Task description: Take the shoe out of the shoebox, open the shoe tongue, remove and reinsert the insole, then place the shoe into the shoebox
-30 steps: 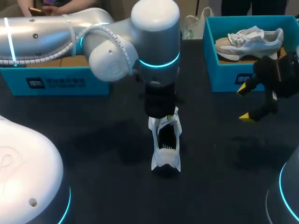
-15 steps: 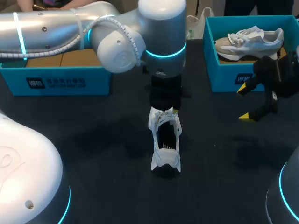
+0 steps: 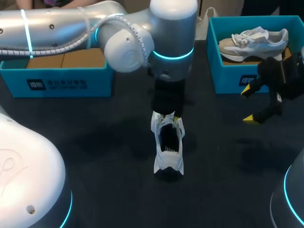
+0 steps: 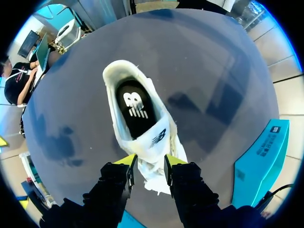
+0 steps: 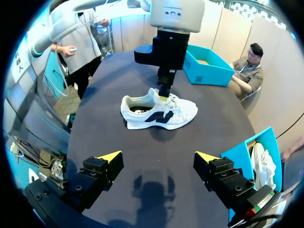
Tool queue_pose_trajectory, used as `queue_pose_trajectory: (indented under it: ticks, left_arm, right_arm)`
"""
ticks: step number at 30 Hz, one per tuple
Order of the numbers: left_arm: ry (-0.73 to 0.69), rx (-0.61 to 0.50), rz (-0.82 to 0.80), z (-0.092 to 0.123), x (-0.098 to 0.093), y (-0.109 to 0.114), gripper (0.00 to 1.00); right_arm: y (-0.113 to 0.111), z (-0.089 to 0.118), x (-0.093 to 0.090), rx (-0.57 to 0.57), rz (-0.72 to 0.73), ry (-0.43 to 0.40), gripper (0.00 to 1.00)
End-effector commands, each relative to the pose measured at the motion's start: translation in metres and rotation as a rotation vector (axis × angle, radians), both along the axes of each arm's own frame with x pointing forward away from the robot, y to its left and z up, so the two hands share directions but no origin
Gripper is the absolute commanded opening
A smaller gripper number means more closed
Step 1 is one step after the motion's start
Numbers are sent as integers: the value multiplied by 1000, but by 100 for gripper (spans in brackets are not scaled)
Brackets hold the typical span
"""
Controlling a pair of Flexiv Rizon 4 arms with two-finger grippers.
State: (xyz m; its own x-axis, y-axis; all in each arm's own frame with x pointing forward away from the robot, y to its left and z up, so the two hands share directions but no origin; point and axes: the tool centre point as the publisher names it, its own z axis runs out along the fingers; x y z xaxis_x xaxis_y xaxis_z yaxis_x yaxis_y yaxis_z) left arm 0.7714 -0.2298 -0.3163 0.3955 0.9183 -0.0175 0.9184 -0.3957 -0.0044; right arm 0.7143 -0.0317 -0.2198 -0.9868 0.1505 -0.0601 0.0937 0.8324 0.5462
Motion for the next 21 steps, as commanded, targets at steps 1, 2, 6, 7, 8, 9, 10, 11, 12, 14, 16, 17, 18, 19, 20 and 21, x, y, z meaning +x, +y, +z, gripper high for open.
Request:
queue_pose_trajectory:
  ticks: [1,2,6,7,8,9,10,11,12,14,16,17,18,19,20,21]
  left_arm:
    - [-5,3,-7,2,-4,7,36]
    - [-5,4,-8,2,-4,8,35]
    - [5,7,-13,0,-10,11,35]
    - [7,-1,-5,-2,-11,10,35]
    - [0,-10,14,-3,-12,10,35]
    - [0,-23,33,-4,-12,9,35]
    - [0,-35,55,-4,-11,8,35]
    - [-9,-41,77,-5,-10,7,36]
    - [-9,-46,89,-5,-10,7,36]
    - [-16,-54,115,-6,-11,7,36]
    - [-7,-58,119,-9,-16,7,36]
    - [-12,-63,138,-11,-19,6,35]
    - [2,-65,141,-12,-21,7,35]
    - [2,-69,146,-14,-24,7,33]
    - [2,-74,168,-16,-26,7,34]
    - [3,-70,172,-18,-27,7,35]
  right_arm:
    - [0,0,-1,-3,-2,0,100]
    - [0,0,-1,-3,-2,0,100]
    - [0,0,-1,-3,-2,0,100]
    - [0,0,-1,-3,-2,0,100]
    - [0,0,-1,-3,-2,0,100]
    - [0,0,-1,-3,-2,0,100]
    - [0,0,-1,-3,-2,0,100]
    - [0,0,-1,-3,-2,0,100]
    - [0,0,-1,-3,-2,0,100]
    - [0,0,-1,-3,-2,0,100]
    - [0,0,-1,-3,-2,0,100]
    - [0,0,-1,-3,-2,0,100]
    - [0,0,-1,-3,-2,0,100]
    - [0,0,-1,-3,-2,0,100]
    - [0,0,-1,-3,-2,0,100]
    - [0,0,-1,-3,-2,0,100]
